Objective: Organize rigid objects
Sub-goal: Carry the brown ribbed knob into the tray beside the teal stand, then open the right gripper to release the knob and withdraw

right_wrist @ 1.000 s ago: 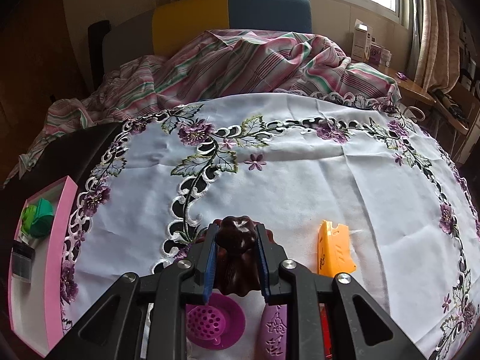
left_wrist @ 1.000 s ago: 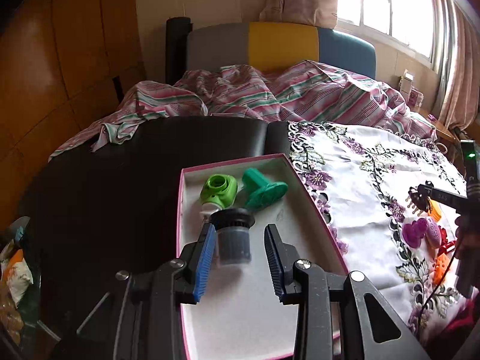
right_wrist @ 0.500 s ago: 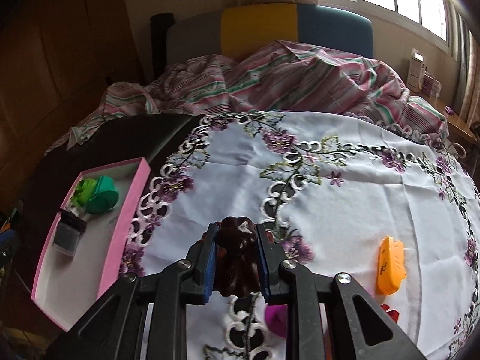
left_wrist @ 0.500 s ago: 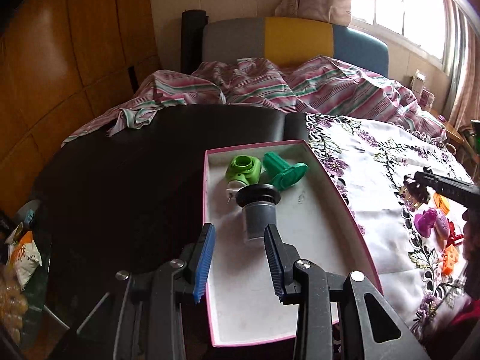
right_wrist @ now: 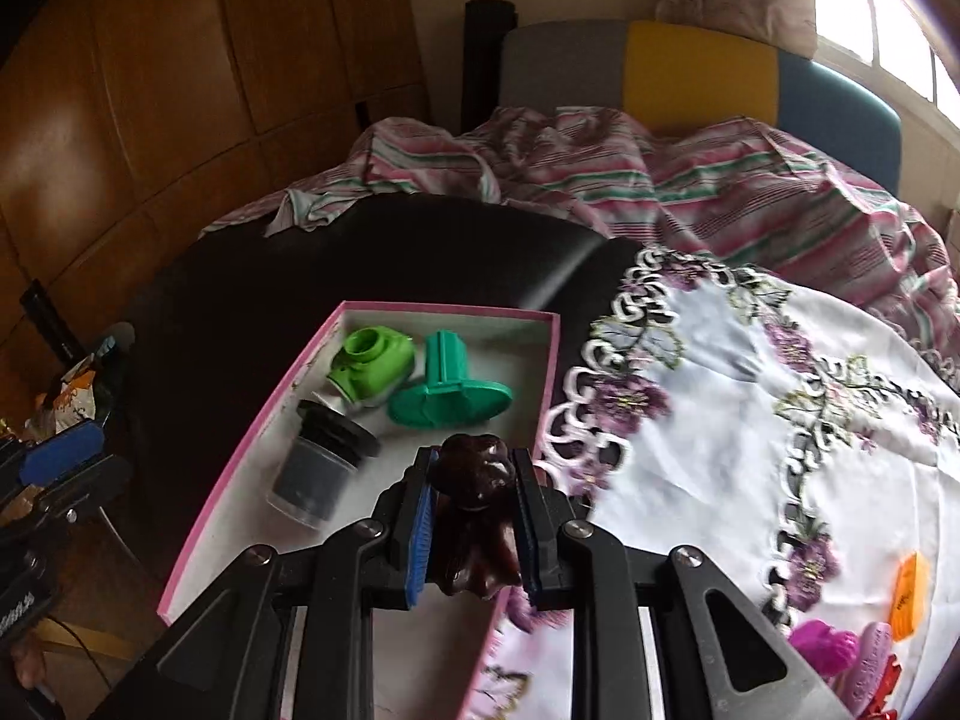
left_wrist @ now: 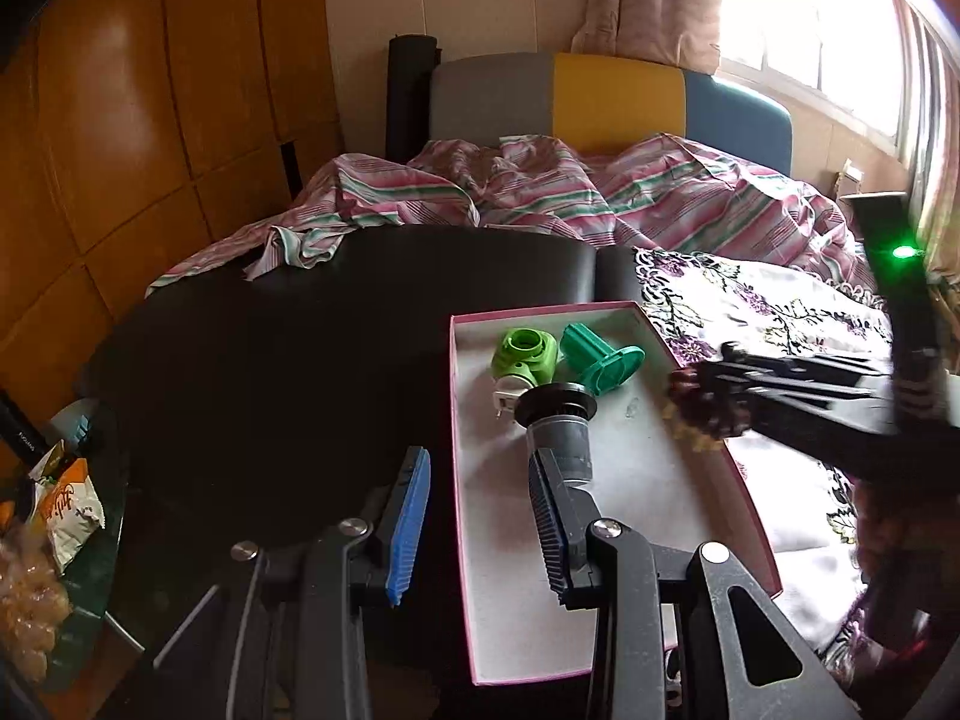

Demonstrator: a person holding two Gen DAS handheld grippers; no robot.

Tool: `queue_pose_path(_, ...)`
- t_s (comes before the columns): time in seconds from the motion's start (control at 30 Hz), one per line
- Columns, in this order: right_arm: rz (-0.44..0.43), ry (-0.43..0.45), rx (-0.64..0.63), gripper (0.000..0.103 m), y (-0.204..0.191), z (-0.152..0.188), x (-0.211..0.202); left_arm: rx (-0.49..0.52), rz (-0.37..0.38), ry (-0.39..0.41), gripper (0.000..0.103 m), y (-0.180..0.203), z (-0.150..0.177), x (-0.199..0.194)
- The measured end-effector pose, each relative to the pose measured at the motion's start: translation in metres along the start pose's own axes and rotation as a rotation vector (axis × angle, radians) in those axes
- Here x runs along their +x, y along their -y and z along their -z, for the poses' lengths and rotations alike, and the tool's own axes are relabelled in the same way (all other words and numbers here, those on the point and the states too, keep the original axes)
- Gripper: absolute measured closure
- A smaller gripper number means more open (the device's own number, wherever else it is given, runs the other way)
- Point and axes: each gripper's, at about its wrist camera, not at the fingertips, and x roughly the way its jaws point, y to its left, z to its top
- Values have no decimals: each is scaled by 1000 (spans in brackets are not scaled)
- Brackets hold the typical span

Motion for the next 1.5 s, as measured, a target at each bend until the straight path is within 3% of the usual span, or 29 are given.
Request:
queue_pose_path(0.17, 18, -79, -27, 81, -13, -1, 36, -6, -4, -4, 68, -4, 1, 1)
queue_pose_path(0.53, 12, -82, -22, 75, -17, -2, 47, -17, -6, -16, 68, -9, 3, 6)
queue_pose_path(0.63, 4, -70, -1, 65, -16, -2, 42, -17, -7, -17, 68, -9, 3, 6)
queue_pose_path(0.77, -1, -55, 25, 62, -11, -1, 35, -18, -7, -12, 64, -9, 4, 4)
queue_pose_path(1.23, 35, 11, 53, 60, 6, 9, -6, -4, -10, 8, 64, -5, 6, -5)
queue_pose_path(1.5, 101, 28, 99, 60, 42, 23, -38, 23, 12, 4, 64, 5, 8, -6)
